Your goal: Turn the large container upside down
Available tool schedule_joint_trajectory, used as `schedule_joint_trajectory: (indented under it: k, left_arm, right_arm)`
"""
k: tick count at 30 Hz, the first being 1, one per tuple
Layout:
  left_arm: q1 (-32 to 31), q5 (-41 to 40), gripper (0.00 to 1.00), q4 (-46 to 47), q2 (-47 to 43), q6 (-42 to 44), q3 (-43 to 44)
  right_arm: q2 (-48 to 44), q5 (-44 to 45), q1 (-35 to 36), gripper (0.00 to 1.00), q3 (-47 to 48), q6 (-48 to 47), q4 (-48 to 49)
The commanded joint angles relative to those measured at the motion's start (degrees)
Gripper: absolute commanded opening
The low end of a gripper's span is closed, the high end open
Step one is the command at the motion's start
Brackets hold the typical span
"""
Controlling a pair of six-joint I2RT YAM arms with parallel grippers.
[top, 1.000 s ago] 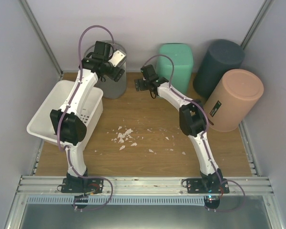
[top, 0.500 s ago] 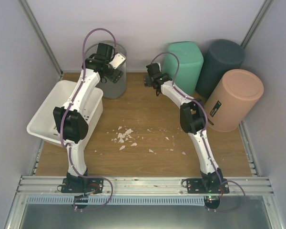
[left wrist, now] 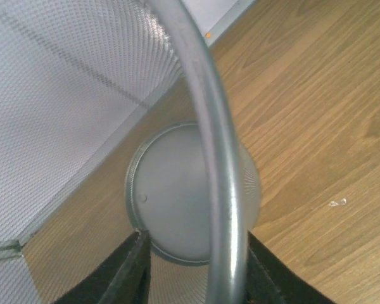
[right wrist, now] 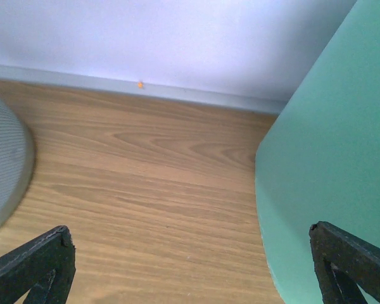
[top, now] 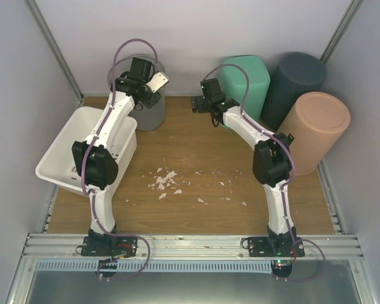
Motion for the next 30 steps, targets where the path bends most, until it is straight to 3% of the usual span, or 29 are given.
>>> schedule_joint_trajectory:
  k: [1,8,13,18,26,30]
  left_arm:
    - [-0.5,1.5,0.32,-2.3,-1.8,1.1,1.3]
    - [-0.8,3.3,0.01,-4.5,-4.2,1.9,0.8]
    - [-1.9,6.5,0.00,-5.4,-6.9,1.0,4.8]
    - [-2.0,18.5,0.00,-3.2,-12.7,-6.5,9.5]
    - [-1.9,35.0,0.00,11.6,-26.8,-21.6,2.4]
    - [-1.1,50.7,0.00,21.0,-32.3,-33.6,-6.1]
  right_arm:
    - [-6.4,-2.1,0.6,1.00,-3.5,-1.2,-1.3]
    - [-14.4,-3.8,1.1,1.00,-9.8,-1.6,-2.3]
    - [-20.8,-5.0,1.1,1.00,-14.4,-1.2,-3.7]
    - [-26.7,-7.3,1.1,1.00,-15.4,-0.5,-8.1]
    - [-40.0,-6.1,-0.5,1.00,-18.4,0.0,-11.2]
    - [-47.1,-5.2,-2.9,1.00,-17.2,1.1,-14.5]
